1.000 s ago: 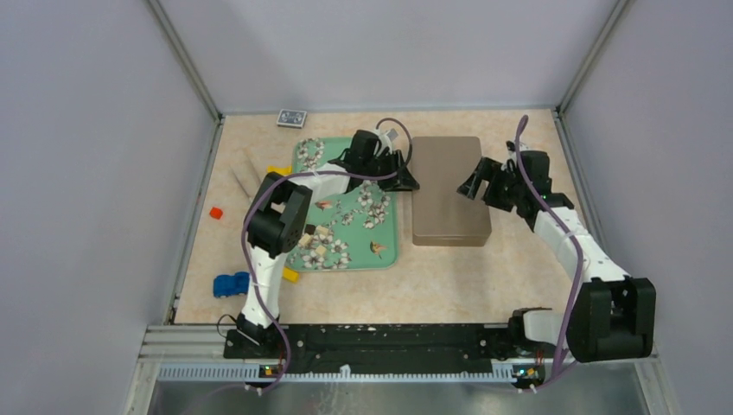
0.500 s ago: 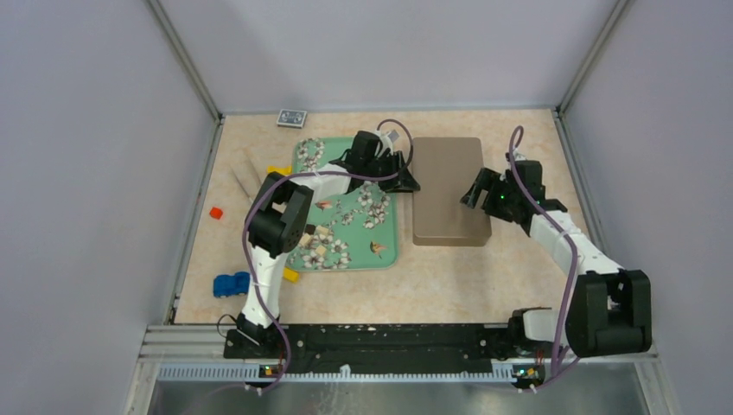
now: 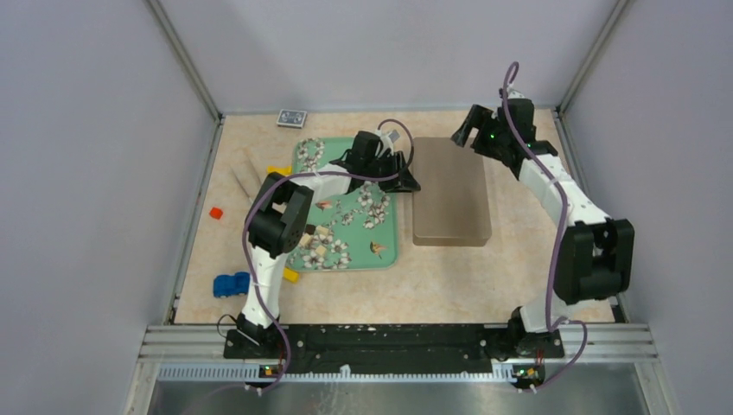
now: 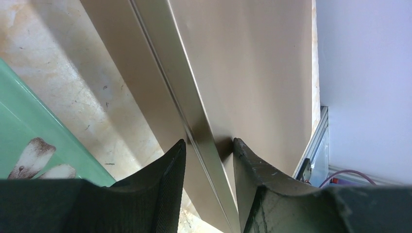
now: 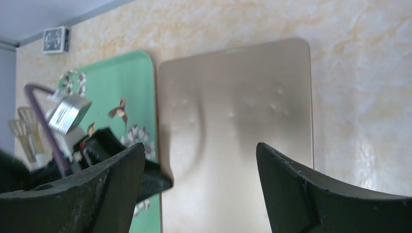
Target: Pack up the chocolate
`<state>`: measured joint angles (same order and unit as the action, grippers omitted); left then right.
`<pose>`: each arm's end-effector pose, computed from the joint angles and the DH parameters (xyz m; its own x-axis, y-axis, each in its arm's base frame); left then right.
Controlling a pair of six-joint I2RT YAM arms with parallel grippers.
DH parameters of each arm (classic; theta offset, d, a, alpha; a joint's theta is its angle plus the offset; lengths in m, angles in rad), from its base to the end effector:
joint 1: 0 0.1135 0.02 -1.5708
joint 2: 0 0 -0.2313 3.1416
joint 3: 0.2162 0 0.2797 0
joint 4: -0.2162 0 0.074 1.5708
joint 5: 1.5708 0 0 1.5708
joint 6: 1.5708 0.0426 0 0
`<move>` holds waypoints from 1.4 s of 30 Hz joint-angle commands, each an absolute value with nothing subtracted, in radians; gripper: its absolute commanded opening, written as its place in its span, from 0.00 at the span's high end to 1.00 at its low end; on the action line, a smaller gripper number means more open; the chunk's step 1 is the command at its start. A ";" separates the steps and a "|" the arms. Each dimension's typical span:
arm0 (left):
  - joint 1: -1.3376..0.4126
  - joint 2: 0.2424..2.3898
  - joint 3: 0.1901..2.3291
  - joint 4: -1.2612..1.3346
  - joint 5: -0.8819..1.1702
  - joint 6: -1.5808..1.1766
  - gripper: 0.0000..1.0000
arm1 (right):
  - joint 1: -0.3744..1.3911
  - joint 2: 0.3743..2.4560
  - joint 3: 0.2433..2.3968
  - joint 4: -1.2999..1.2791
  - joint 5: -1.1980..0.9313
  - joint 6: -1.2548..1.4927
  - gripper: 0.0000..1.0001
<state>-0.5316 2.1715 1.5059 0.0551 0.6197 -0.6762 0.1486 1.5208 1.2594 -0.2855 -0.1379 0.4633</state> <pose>0.4113 -0.2706 0.1205 -0.9004 -0.0615 -0.4307 0.3325 0.5410 -0.7725 0.3820 0.0631 0.2714 -0.5775 0.3611 -0.7322 -0.0052 0.8952 0.4457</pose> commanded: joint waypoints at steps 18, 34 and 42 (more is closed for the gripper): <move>-0.517 2.178 1.662 -0.091 0.557 -0.595 0.43 | 0.235 1.899 1.614 -0.228 -0.049 0.459 0.19; -0.301 1.756 1.444 -0.202 0.580 -0.621 0.38 | 0.389 2.063 1.859 -0.301 0.091 0.499 0.22; -0.175 1.562 1.271 -0.259 0.517 -0.569 0.36 | 0.405 2.243 1.900 -0.312 0.033 0.537 0.22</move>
